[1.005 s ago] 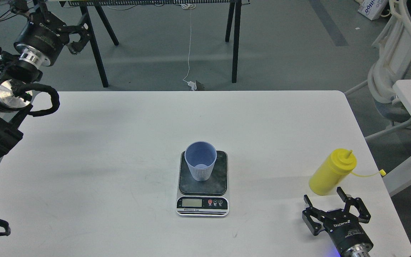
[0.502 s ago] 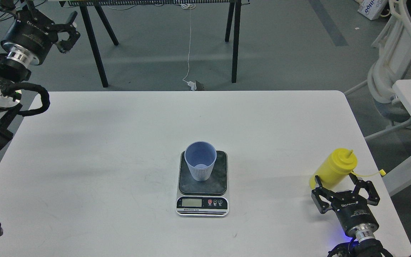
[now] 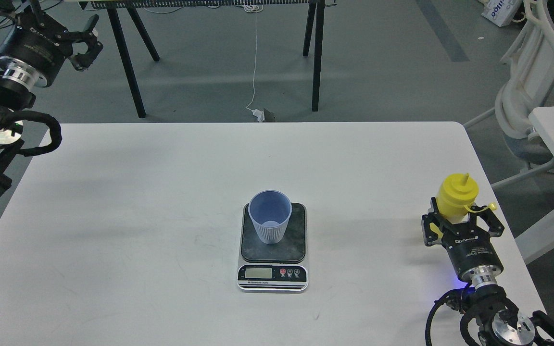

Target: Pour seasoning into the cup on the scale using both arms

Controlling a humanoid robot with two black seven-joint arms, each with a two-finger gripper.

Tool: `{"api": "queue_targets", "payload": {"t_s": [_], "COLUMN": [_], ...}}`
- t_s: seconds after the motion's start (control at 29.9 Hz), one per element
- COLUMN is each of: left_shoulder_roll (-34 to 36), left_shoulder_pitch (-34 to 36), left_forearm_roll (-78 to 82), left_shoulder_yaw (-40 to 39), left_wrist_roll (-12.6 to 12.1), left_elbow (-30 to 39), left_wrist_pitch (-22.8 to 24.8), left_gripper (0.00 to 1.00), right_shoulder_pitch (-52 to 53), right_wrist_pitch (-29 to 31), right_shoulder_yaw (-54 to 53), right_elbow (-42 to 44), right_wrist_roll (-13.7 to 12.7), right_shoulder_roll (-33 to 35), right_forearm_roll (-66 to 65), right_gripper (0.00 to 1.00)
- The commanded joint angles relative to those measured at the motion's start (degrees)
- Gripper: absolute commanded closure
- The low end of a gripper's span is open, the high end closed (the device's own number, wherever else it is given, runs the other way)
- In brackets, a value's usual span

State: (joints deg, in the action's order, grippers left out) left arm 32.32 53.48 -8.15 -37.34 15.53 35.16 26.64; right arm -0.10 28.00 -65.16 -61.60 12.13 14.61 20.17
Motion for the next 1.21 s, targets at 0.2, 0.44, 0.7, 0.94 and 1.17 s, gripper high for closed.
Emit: {"api": "queue_targets", "payload": {"t_s": [0.2, 0.44, 0.7, 0.94, 1.17], "left_shoulder_roll": [0.11, -2.34, -3.15, -1.21, -1.82], "left_shoulder_pitch": [-0.48, -1.8, -4.79, -4.88, -7.6], "left_forearm_roll": [-0.82, -5.73, -6.97, -6.88, -7.06], "left_shoulder_yaw": [-0.98, -3.88, -4.23, -3.97, -4.5], "left_wrist_roll": [0.11, 0.02, -0.06, -3.66, -2.88], "left_elbow": [0.0, -0.44, -0.44, -0.44, -0.44], "left_wrist_pitch": [0.78, 1.36, 1.36, 1.36, 1.36], "left_gripper": [0.0, 0.0, 0.0, 0.0, 0.0], "right_shoulder_pitch": [15.81, 29.7, 40.6, 47.2, 49.41], "right_wrist_pitch": [0.0, 0.0, 0.0, -7.69, -9.28], "right_shoulder_yaw": [-5.06, -4.98, 7.65, 22.86, 31.06], "right_elbow": [-0.45, -3.69, -13.98, -13.72, -11.44], "right_wrist_roll": [0.0, 0.0, -0.26, 2.55, 3.08], "right_shoulder_roll": [12.45, 14.31, 12.3, 5.27, -2.12], "right_forearm_roll": [-13.99, -39.2, -68.81, -93.26, -114.44], "right_gripper": [0.57, 0.56, 0.61, 0.61, 0.62]}}
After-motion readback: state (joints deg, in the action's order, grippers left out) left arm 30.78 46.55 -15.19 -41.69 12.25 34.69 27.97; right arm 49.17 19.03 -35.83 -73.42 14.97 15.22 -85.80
